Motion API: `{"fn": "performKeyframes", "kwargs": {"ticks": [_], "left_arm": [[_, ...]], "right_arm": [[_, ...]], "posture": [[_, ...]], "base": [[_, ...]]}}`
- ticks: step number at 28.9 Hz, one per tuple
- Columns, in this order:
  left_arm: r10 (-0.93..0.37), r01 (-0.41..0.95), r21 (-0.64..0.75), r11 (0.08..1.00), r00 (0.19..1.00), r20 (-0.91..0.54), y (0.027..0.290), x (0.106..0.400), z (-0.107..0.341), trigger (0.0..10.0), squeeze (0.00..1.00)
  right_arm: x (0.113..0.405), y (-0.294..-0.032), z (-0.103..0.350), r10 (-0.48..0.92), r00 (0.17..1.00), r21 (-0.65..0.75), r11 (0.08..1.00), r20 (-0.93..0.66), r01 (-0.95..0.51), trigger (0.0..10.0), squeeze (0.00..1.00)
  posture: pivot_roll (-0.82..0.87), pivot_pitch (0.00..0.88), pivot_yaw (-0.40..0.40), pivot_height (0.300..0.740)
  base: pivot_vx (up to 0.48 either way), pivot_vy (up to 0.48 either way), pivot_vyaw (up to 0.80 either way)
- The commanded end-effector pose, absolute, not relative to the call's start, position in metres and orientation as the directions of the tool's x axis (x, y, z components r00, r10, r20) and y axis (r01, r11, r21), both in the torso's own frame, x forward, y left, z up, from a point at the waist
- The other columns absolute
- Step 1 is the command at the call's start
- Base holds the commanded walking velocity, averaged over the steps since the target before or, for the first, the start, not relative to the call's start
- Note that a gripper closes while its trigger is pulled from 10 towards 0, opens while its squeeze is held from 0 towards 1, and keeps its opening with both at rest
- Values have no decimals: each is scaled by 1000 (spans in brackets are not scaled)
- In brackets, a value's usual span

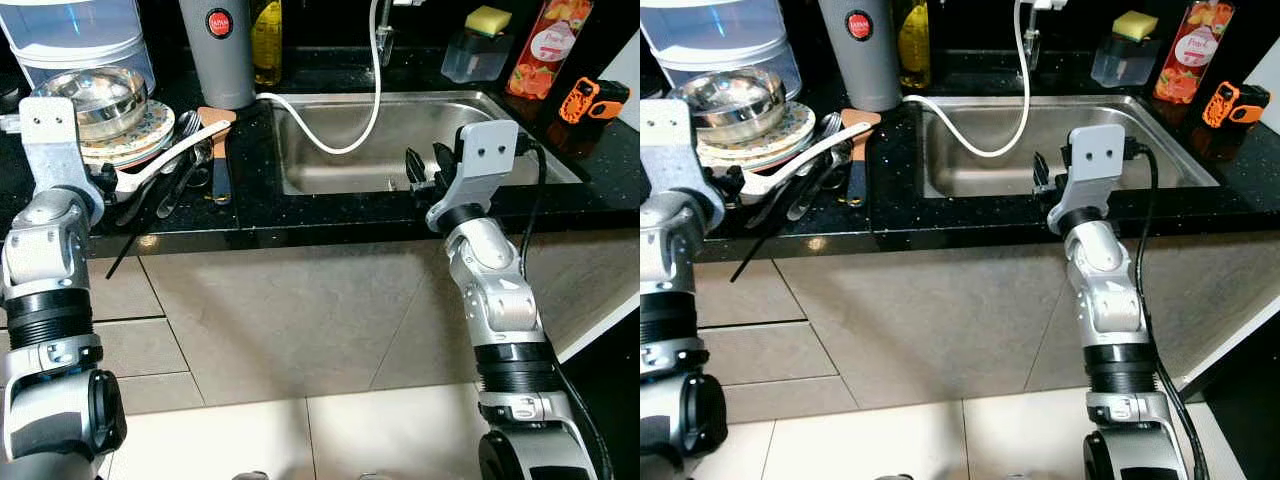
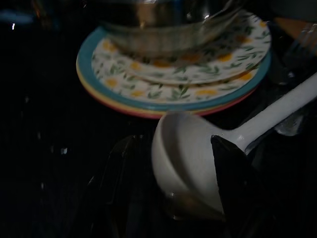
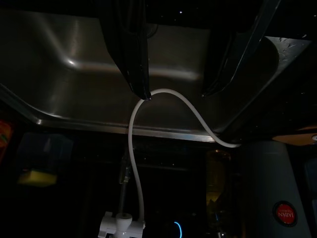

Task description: Kitchen organization

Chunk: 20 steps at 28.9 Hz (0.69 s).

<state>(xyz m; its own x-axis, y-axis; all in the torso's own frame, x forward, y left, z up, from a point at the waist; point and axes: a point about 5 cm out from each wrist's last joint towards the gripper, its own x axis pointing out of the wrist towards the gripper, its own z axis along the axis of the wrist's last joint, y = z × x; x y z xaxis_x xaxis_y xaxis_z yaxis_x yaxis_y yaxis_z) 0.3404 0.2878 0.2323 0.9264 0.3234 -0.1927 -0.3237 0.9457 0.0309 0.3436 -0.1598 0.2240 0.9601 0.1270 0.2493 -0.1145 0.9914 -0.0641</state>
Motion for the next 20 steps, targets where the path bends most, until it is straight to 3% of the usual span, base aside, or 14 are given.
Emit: {"fn": "performKeyframes", "kwargs": {"ticks": [1,4,5,6,7,15,20], "left_arm": [[330,-343,-11,939,912,-243,286,338,221,10000,0],[344,-365,-31,930,899,-270,288,338,216,10000,0],[352,-380,-44,924,890,-290,289,339,212,6588,0],[355,-390,-57,919,883,-308,290,339,209,4039,0],[365,-405,-64,912,874,-321,291,339,206,0,0],[413,-466,-85,881,843,-345,297,336,201,0,0],[435,-461,-48,886,862,-261,295,338,213,0,0]], "right_arm": [[344,-164,222,115,962,-64,993,247,-102,10000,0],[344,-163,222,119,962,-66,992,248,-106,10000,0],[345,-162,223,123,961,-67,992,249,-110,10000,0],[345,-161,223,127,960,-67,991,250,-113,10000,0],[346,-160,224,130,959,-68,991,251,-116,10000,0],[346,-162,225,129,959,-72,991,253,-115,10000,0],[347,-162,225,127,959,-73,991,253,-112,10000,0]], "posture": [[149,4,-44,740],[149,4,-44,740],[150,1,-46,740],[150,1,-46,740],[151,0,-48,740],[145,0,-50,740],[144,0,-50,740]], "base": [[0,0,0],[0,0,0],[0,0,0],[0,0,0],[0,0,0],[0,0,0],[0,0,0]]}}
